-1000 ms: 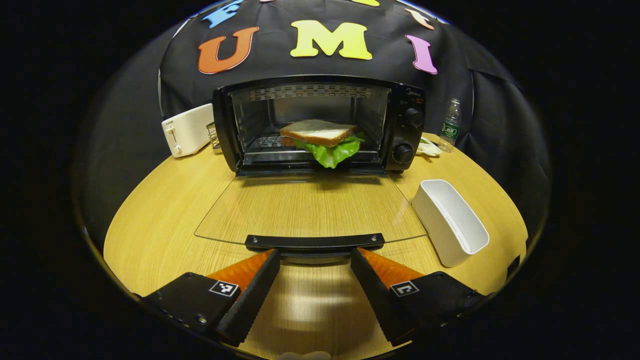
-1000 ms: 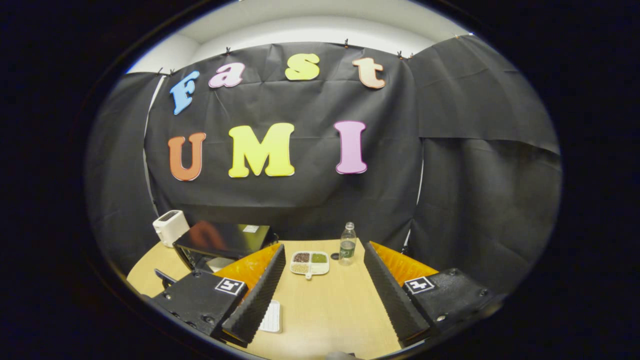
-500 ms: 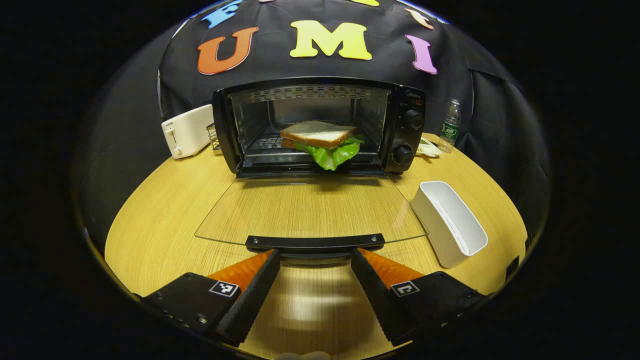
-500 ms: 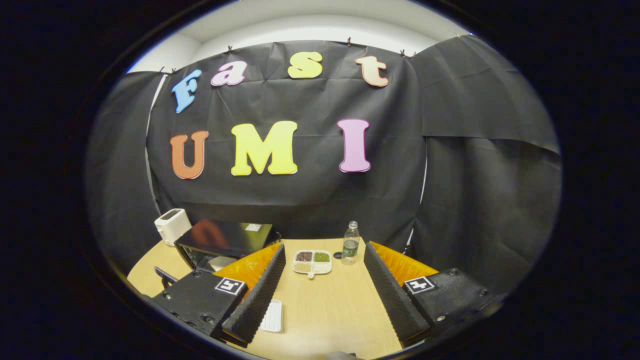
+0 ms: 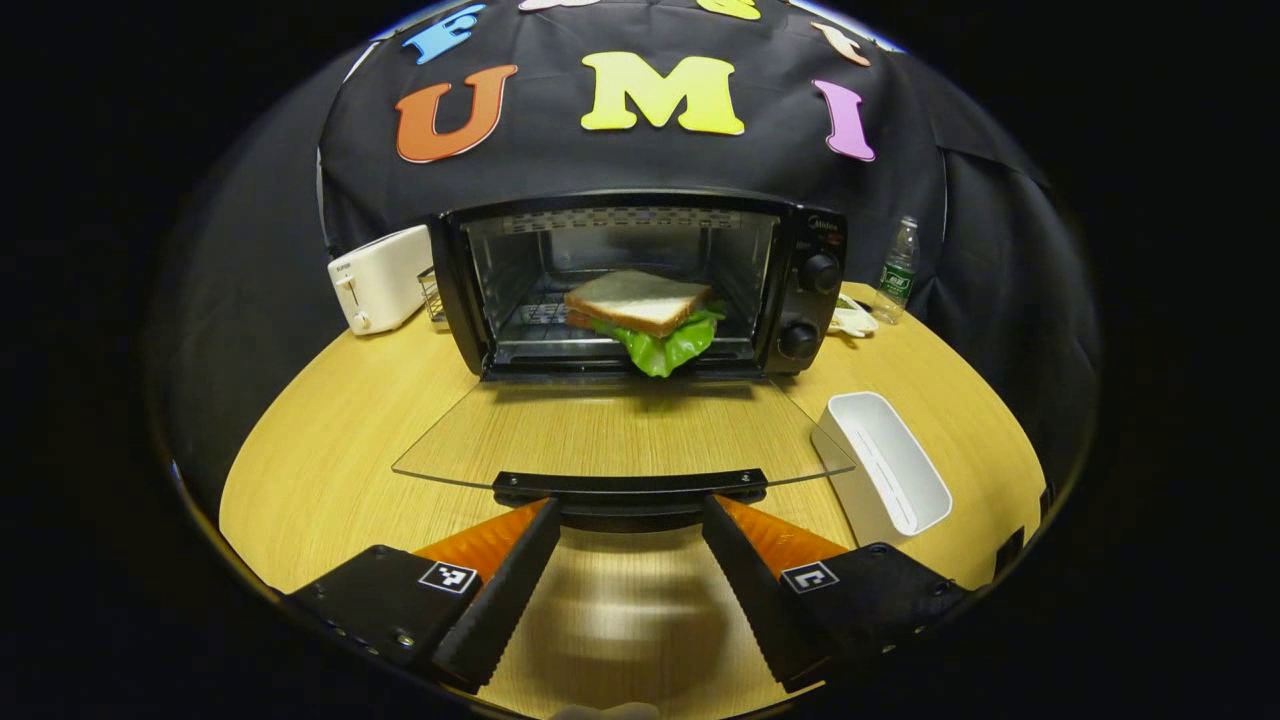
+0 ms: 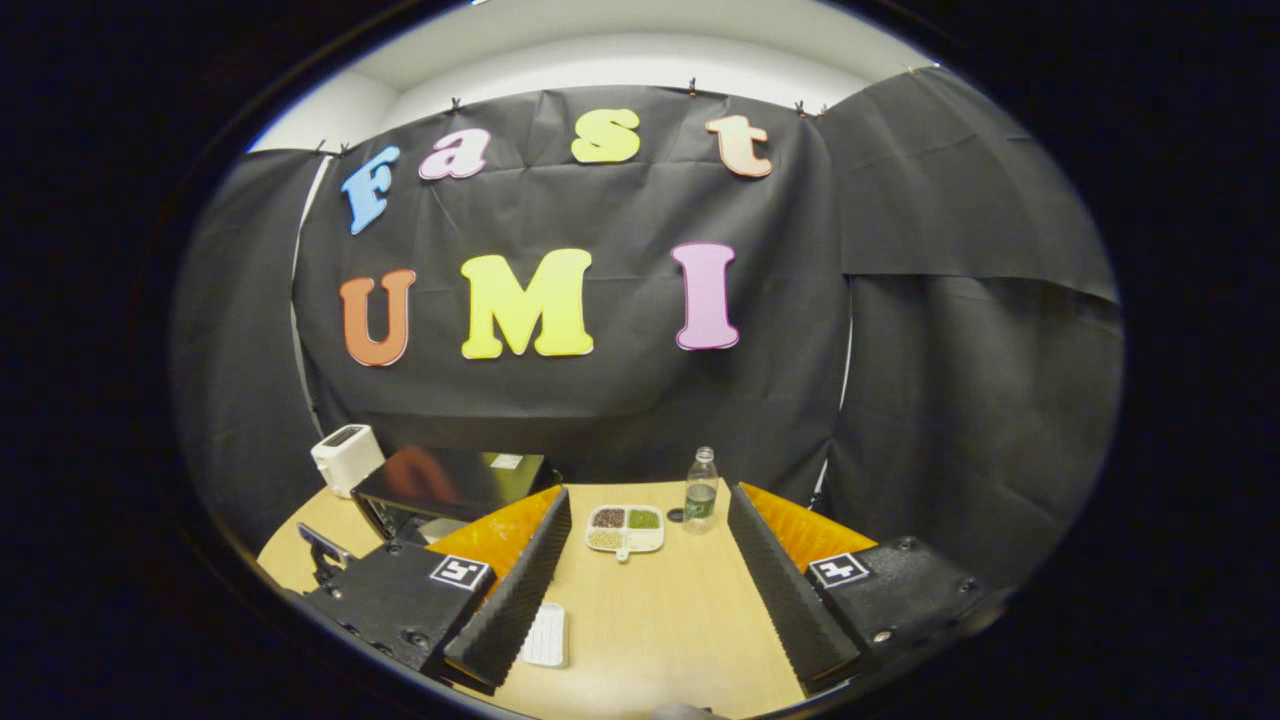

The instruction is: Open the electric oven with the left hand, put the food in, and close the electric oven.

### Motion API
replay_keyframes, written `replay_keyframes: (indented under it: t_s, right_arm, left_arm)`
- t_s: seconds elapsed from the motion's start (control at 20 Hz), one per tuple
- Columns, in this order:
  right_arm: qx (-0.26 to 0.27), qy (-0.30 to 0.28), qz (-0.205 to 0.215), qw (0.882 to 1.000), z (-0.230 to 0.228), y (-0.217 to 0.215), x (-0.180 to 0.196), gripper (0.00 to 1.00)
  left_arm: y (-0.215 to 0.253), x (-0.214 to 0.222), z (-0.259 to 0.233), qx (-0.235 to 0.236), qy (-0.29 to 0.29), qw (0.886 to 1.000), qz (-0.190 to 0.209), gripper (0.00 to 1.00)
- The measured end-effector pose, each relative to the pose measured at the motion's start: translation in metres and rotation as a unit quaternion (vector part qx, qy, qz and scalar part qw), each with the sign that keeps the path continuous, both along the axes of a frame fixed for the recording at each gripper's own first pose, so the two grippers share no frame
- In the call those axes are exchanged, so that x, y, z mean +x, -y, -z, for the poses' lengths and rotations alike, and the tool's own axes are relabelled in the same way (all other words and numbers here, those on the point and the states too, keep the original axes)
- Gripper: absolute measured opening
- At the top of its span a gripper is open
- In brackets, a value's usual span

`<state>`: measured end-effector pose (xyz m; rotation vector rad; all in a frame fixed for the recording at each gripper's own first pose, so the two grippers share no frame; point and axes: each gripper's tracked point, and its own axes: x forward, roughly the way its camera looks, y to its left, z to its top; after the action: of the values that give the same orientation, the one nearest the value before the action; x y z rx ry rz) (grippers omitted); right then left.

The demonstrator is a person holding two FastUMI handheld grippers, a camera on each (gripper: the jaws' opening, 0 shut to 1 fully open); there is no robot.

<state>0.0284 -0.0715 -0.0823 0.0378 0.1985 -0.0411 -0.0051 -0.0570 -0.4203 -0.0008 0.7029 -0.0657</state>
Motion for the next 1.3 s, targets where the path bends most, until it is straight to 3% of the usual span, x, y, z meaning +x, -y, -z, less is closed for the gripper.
replay_keyframes:
  t_s: [0.65,0.7,0.8,1.3]
  right_arm:
    - [0.014,0.010,0.005,1.000,-0.001,0.004,0.005,0.95]
    - [0.016,0.006,0.008,1.000,0.002,0.006,0.005,1.00]
    - [0.014,0.007,0.017,1.000,0.003,0.013,0.009,0.95]
    - [0.010,0.010,0.023,1.000,0.000,0.012,0.015,0.95]
  left_arm:
    - [-0.001,0.037,-0.061,0.007,0.045,0.999,0.007,0.96]
    - [-0.001,0.041,-0.064,0.008,0.048,0.999,0.008,0.96]
    - [-0.002,0.046,-0.070,0.007,0.052,0.999,0.007,0.96]
    - [-0.002,0.103,-0.111,0.013,0.117,0.993,0.009,0.96]
